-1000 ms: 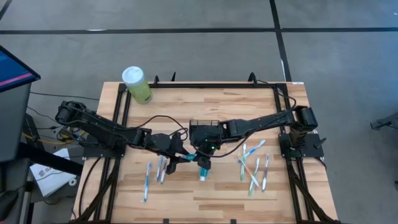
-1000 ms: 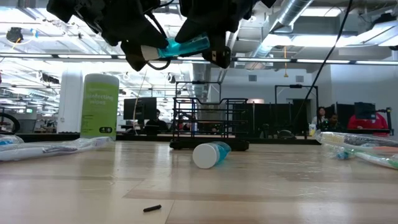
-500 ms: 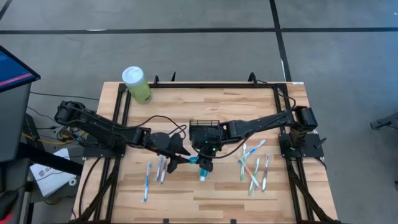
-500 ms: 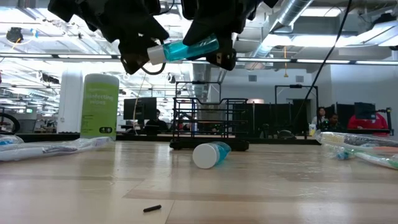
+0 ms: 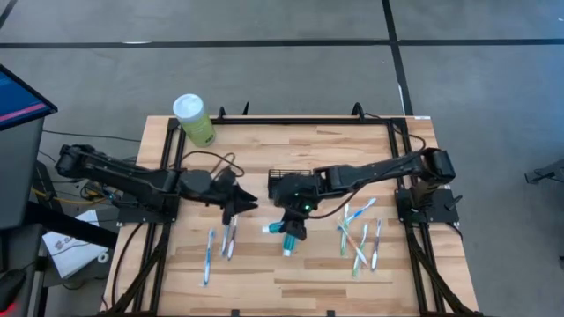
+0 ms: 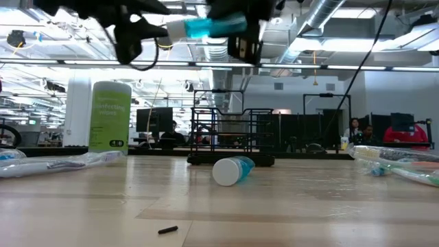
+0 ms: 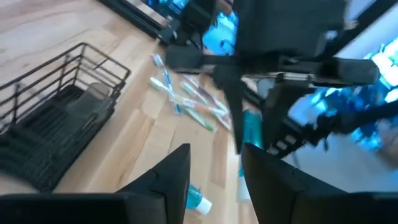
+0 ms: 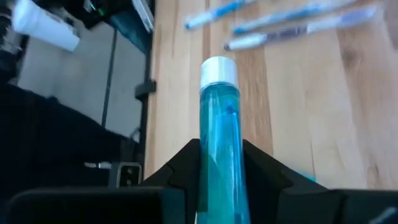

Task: Pick & Place toothbrushing station
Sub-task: Put the left blue mouthwash into the black mesh organizer

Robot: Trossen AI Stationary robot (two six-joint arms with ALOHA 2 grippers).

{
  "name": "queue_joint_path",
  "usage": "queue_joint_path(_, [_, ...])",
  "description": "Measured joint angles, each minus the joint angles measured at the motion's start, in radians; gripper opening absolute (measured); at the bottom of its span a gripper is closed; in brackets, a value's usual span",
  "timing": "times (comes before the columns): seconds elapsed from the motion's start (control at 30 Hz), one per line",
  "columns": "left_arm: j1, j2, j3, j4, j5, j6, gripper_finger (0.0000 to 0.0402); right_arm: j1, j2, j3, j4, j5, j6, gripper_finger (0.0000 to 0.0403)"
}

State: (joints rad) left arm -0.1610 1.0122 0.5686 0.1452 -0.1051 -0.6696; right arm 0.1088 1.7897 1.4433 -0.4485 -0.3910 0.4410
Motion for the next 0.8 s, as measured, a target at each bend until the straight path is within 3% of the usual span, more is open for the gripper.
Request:
queue_joint_path(0.13, [0.000, -0.079, -0.093, 0.108, -0.004, -0.093, 0.0136, -0.021, -0.061, 0.000, 0.020, 0.053, 0.005, 0.0086])
queue_joint_path(0.37, [0.014, -0.088, -0.258, 0.511, -0.006, -0.316, 0.0142, -0.063, -0.124, 0.001, 0.096, 0.078, 0.030, 0.0085])
queue_joint_path(0.57, [0.040, -0.122, -0.272, 0.526, -0.082, -0.336, 0.0145, -0.086, -0.131, 0.001, 0.094, 0.078, 0.031, 0.0085])
queue_joint_path(0.8, [0.047, -0.142, -0.272, 0.529, -0.026, -0.327, 0.0136, -0.103, -0.131, 0.001, 0.095, 0.078, 0.031, 0.0085])
